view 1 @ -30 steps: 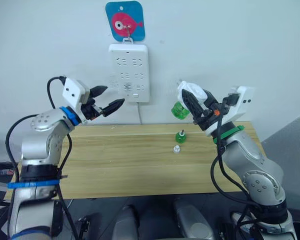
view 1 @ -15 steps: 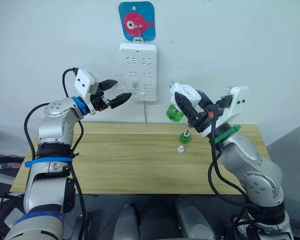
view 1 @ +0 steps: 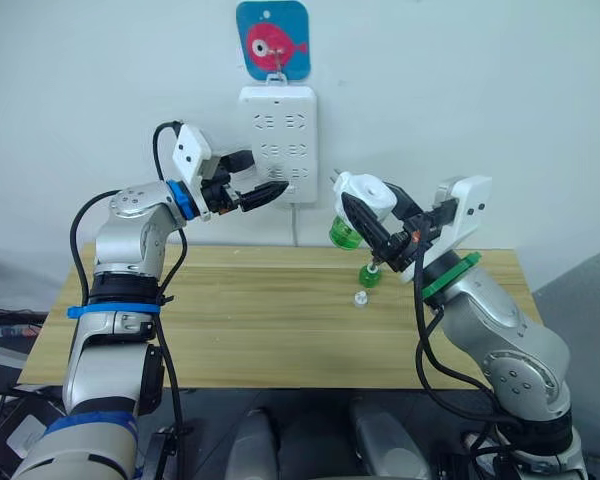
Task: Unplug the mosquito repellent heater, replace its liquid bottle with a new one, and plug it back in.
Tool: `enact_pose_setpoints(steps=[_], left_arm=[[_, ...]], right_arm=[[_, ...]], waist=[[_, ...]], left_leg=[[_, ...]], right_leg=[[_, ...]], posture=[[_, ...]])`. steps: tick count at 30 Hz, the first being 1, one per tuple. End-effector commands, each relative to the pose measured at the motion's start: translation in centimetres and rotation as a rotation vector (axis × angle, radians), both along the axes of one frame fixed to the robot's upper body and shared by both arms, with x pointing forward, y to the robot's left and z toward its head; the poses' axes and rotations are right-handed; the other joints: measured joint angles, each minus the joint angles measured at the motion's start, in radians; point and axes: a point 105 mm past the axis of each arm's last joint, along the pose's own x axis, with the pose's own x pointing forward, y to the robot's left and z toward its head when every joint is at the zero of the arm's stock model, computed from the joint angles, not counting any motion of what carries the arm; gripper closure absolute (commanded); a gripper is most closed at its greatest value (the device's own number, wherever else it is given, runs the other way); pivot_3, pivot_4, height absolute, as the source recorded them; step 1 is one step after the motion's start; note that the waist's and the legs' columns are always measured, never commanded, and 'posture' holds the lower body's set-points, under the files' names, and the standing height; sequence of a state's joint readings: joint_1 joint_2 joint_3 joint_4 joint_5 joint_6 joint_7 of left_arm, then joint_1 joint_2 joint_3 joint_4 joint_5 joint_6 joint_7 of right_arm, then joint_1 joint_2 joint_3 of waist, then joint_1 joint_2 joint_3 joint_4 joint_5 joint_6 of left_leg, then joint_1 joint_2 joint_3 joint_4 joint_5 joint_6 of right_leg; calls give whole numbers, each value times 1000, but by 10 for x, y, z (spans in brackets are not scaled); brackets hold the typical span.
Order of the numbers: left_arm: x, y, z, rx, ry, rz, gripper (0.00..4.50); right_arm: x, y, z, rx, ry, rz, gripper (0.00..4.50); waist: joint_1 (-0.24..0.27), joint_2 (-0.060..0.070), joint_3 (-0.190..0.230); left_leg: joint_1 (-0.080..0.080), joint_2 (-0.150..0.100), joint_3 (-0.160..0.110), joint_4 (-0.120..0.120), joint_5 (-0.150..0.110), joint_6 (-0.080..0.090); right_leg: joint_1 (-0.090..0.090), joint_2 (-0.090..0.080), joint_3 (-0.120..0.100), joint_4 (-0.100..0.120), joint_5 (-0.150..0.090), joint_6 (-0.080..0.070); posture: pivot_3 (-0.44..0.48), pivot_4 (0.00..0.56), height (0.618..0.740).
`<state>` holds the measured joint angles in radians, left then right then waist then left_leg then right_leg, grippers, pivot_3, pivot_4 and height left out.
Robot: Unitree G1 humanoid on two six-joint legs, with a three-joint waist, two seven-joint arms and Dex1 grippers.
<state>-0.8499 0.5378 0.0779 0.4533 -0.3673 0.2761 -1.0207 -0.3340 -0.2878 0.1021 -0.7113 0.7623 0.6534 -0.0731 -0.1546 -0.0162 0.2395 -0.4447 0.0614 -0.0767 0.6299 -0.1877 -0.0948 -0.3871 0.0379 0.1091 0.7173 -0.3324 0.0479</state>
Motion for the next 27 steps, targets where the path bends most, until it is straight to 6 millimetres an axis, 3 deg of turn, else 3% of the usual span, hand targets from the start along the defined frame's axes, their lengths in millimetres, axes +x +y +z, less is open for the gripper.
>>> enact_pose_setpoints(steps=[1,11,15,22,27], left_arm=[[-3,-2,17,4,-79,26,0],[-10,-17,21,-89,-34,-63,0],[-8,-19,20,-84,-38,-65,875],[-5,-16,17,-69,-48,-40,3012],[-7,-13,17,-60,-48,-27,3162]], right_arm=[[-12,4,13,9,-71,30,1461],[-14,8,12,-4,-69,69,1461],[-12,13,11,-27,-69,73,1462],[7,23,9,-159,-76,-6,1464],[25,31,14,-192,-85,-68,1465]], waist=[[-1,0,0],[-7,0,0],[-12,0,0],[-10,0,0],[-10,0,0]], left_leg=[[0,0,0,0,0,0],[-1,0,0,0,0,0],[-1,0,-1,0,0,0],[-1,-1,-1,0,0,0],[-1,-2,-2,1,2,-2]], right_leg=[[0,0,0,0,0,0],[0,0,-1,0,0,0],[0,0,-1,0,0,0],[1,-1,-2,0,0,0],[1,-2,-3,0,0,-1]], posture=[[-256,196,740],[-250,192,740],[-250,192,740],[-249,190,740],[-237,185,740]])
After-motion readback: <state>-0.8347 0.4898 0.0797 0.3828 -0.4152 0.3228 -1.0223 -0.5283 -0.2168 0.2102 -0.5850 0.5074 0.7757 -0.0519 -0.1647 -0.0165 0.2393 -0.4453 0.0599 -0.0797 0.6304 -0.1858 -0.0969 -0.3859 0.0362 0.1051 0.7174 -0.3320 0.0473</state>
